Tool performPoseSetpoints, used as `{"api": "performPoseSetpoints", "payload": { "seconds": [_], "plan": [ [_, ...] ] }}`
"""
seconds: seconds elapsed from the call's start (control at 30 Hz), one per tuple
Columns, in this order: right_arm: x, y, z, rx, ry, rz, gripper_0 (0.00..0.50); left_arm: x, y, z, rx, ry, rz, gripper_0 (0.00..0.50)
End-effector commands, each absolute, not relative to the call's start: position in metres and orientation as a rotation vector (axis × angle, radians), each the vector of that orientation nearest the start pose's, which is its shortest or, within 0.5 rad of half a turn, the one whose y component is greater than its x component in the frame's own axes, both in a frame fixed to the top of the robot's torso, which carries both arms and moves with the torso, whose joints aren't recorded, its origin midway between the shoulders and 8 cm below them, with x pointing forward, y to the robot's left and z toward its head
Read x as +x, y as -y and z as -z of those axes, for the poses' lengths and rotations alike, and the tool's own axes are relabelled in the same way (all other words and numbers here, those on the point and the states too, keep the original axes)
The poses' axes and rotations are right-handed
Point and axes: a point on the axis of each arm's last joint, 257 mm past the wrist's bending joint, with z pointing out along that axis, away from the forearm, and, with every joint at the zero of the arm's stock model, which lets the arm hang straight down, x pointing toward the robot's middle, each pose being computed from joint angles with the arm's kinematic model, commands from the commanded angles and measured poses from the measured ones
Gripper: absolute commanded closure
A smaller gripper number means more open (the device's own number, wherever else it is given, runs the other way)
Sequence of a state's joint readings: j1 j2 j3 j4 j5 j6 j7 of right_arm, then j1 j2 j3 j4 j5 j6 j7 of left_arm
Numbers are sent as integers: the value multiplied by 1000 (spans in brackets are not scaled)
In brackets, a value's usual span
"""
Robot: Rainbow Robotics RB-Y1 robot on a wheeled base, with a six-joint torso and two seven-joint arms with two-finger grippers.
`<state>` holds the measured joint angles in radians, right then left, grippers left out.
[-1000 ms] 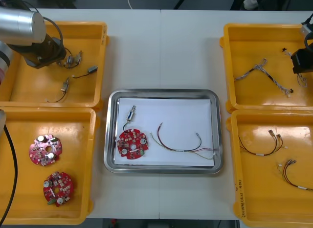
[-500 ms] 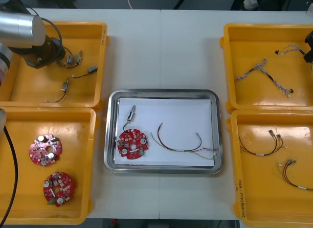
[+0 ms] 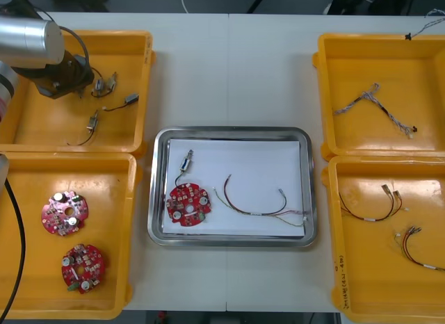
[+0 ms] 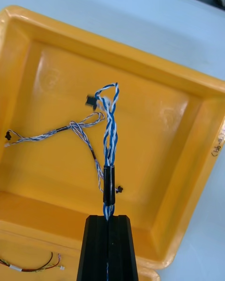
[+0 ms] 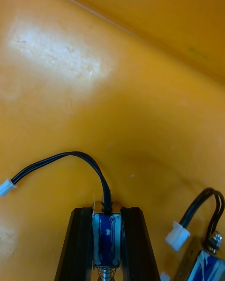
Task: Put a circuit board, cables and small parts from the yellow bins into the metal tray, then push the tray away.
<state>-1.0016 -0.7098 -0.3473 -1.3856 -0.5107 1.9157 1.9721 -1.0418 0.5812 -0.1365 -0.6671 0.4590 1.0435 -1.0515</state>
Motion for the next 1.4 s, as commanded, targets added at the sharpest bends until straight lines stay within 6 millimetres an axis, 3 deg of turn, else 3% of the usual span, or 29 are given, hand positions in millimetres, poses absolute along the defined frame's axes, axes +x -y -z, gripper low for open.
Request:
{"api": "performPoseSetpoints", "payload": {
  "seconds": [0.03, 0.27, 0.47, 0.7, 0.8, 1.0, 1.2, 1.4],
  "plan": [
    [533, 400, -16, -410, -2409, 155, 500, 669, -374, 139, -492, -2377, -4, 500],
    [528, 354, -24, -597, -2325, 161, 500, 651, -370, 118, -482, -2435, -10, 500],
    [516, 294, -32, -824, -2227, 135, 500, 636, -367, 107, -446, -2454, -21, 500],
    [488, 219, -27, -1074, -2119, 124, 500, 609, -355, 98, -395, -2503, -51, 500],
    [470, 181, -18, -1147, -2093, 54, 500, 598, -347, 96, -362, -2511, -65, 500],
    [449, 132, 5, -1283, -2059, 6, 500, 579, -335, 93, -315, -2533, -87, 500],
    [439, 102, 36, -1407, -2050, 27, 500, 565, -321, 87, -264, -2540, -95, 500],
    [434, 88, 70, -1525, -2053, 120, 500, 555, -304, 81, -208, -2538, -61, 500]
  ]
}}
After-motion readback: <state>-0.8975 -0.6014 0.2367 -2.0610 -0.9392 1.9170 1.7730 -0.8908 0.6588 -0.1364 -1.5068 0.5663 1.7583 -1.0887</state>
